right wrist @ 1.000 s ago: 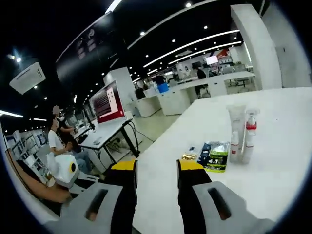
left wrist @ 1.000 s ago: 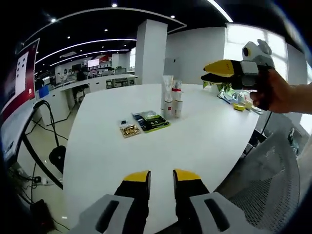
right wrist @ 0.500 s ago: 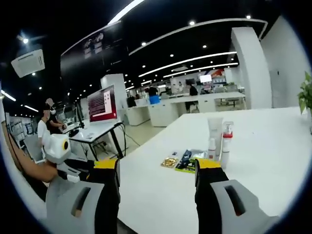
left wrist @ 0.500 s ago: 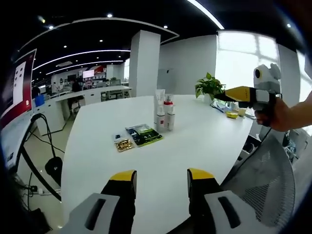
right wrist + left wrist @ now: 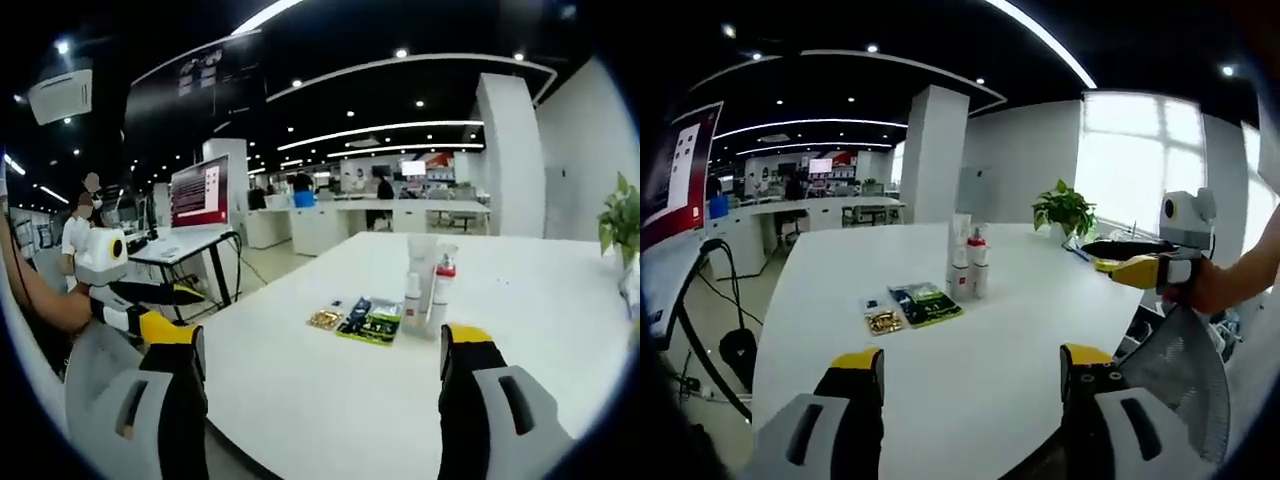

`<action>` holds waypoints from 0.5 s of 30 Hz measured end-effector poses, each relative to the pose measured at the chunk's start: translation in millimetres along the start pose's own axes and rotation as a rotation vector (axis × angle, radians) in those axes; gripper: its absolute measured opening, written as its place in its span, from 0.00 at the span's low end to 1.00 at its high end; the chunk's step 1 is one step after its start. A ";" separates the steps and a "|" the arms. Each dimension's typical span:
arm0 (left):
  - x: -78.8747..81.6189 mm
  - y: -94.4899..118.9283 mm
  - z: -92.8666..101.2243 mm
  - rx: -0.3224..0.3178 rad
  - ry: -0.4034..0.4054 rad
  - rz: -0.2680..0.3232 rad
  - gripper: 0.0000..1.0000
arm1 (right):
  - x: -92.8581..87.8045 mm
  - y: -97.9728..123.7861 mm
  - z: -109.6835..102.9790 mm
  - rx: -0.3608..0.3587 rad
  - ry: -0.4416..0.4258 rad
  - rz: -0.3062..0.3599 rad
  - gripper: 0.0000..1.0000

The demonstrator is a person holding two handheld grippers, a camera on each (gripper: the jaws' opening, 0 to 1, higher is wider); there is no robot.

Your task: Arrange the skincare products in the storage area until every visible bottle or jar stands upright without overlapping.

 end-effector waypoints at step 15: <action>5.7 0.0 0.4 0.028 0.009 0.087 1.00 | -8.7 -7.2 5.9 -0.052 0.054 -0.038 0.94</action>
Point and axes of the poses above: the point that each gripper's makers call its tool centre point, and the gripper's own axes: y roughly backward along the fingers, z roughly to its right, x roughly out of its top, the point moved 10 cm from there along y, roughly backward along the fingers, and after that the axes turned 4 degrees about x, right-handed, at the moved point
